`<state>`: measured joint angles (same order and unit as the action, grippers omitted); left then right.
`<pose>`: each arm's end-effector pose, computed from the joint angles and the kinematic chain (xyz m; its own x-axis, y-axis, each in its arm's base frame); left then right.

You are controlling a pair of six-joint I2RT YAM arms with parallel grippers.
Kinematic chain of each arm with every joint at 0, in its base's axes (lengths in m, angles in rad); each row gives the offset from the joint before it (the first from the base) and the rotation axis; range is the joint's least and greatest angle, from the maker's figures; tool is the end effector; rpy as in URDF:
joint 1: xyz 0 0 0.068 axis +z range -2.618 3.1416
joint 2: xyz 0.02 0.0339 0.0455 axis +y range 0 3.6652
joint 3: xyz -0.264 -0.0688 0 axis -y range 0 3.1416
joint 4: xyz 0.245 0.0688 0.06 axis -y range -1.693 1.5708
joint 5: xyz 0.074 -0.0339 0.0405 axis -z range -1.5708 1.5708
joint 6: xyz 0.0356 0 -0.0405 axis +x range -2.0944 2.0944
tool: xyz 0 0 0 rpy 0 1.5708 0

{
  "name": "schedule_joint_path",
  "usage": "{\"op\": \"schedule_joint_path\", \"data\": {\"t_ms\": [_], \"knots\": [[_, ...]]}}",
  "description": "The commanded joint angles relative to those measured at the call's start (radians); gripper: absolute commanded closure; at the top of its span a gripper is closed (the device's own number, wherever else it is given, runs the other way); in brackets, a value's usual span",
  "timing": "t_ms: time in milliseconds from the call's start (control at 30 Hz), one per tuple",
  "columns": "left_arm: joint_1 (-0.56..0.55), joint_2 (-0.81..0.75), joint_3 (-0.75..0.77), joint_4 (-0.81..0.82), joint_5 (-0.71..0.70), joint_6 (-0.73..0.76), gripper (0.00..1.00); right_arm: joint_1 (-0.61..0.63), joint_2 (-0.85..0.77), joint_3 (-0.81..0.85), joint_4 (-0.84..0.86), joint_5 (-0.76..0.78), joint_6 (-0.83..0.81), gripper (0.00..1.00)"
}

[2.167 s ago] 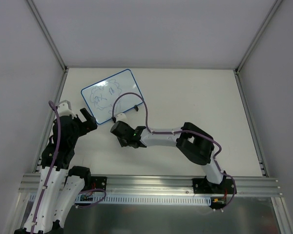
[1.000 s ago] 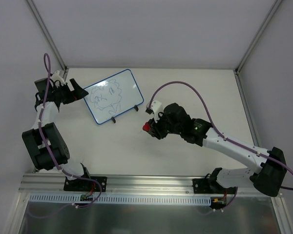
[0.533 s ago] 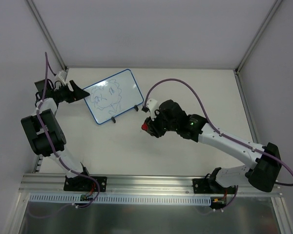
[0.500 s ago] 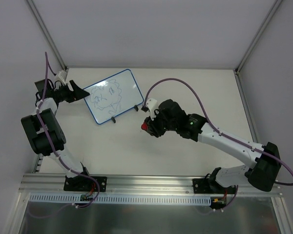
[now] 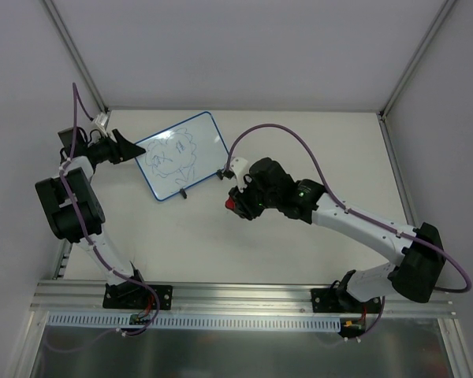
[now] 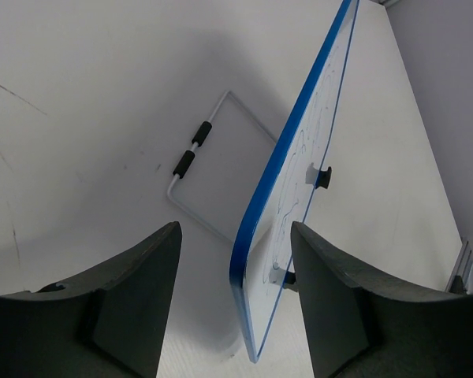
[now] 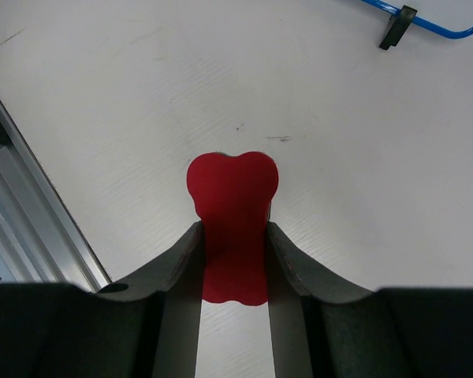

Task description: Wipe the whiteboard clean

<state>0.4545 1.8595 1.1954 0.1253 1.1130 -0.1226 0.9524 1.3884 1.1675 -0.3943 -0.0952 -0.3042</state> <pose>0.3753 0.1478 0.2168 -0.5184 -0.3135 -0.7956 0.4376 0.7021 -0.5618 0.1791 0.2576 0.3148 -0.0628 -0.6026 -0.7956 -0.9170 0.3494 -0.1923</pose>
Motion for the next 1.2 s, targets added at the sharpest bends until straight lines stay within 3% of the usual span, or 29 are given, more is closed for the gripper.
{"op": "schedule_joint_path", "data": {"t_ms": [0, 100, 367, 500, 567, 800, 933, 1167], "knots": [[0.015, 0.004, 0.023, 0.051, 0.079, 0.012, 0.42, -0.004, 0.014, 0.054, 0.000, -0.018, 0.004, 0.82], [0.018, 0.018, 0.030, 0.051, 0.091, 0.006, 0.49, -0.003, 0.017, 0.058, -0.003, -0.020, 0.004, 0.82], [0.016, 0.040, 0.066, 0.056, 0.156, -0.028, 0.84, -0.003, 0.040, 0.061, -0.028, -0.035, -0.004, 0.82], [0.015, 0.026, 0.070, 0.057, 0.194, -0.023, 0.95, -0.003, 0.044, 0.061, -0.031, -0.047, -0.004, 0.82], [0.016, 0.017, 0.070, 0.059, 0.211, -0.015, 0.99, -0.003, 0.046, 0.061, -0.031, -0.052, -0.007, 0.82], [0.016, -0.048, 0.046, 0.126, 0.212, -0.015, 1.00, -0.003, 0.046, 0.060, -0.034, -0.067, -0.013, 0.82], [0.018, -0.097, -0.044, 0.368, 0.188, -0.135, 1.00, -0.003, 0.044, 0.057, -0.035, -0.072, -0.016, 0.82], [0.018, -0.082, -0.105, 0.992, 0.137, -0.596, 1.00, -0.003, 0.037, 0.054, -0.035, -0.060, -0.022, 0.82]]}}
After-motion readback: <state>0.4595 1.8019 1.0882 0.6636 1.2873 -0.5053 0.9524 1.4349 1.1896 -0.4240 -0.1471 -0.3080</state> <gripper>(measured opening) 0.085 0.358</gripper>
